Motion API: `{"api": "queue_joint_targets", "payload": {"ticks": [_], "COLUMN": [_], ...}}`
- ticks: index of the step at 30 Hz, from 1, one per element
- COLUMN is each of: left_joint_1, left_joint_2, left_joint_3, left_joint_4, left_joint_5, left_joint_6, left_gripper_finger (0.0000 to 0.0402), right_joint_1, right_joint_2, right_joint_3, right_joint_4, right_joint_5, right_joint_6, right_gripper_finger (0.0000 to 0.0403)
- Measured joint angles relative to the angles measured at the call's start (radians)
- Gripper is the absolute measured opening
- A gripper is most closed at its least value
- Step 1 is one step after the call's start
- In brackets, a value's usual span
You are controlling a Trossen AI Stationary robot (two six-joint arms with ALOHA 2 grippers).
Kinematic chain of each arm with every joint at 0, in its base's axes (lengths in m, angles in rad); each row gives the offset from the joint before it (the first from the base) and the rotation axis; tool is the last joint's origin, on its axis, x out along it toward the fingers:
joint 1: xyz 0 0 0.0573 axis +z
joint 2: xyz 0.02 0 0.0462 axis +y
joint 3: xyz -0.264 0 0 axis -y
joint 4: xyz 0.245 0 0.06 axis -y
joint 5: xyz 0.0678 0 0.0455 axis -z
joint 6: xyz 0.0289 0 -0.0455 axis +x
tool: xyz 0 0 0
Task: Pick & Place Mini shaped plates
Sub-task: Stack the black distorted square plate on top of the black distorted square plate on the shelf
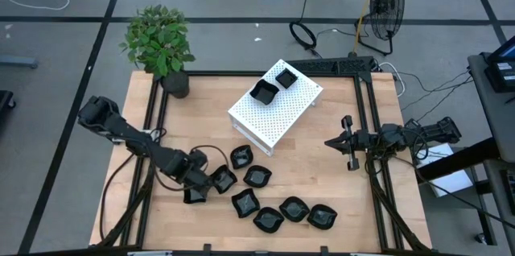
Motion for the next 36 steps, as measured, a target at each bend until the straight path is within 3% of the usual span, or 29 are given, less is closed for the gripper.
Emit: {"api": "queue_joint_targets", "payload": {"ticks": [9, 36], "left_joint_1": [-0.016, -0.016], "left_joint_2": [0.0, 0.076], "left_joint_3": [-0.009, -0.01], "left_joint_4": [0.01, 0.04], "left_joint_5": [-0.005, -0.012], "left_joint_6": [0.22, 0.23], "left_gripper_finger": [0.0151, 0.0092], "right_joint_1": [0.0, 0.0], "right_joint_2": [0.0, 0.0], "right_joint_3": [0.0, 0.0], "right_joint_4": [0.0, 0.0], "right_joint_5": [0.0, 0.0], "right_joint_6": [0.0, 0.0], "right_gripper_finger": [0.0, 0.0]}}
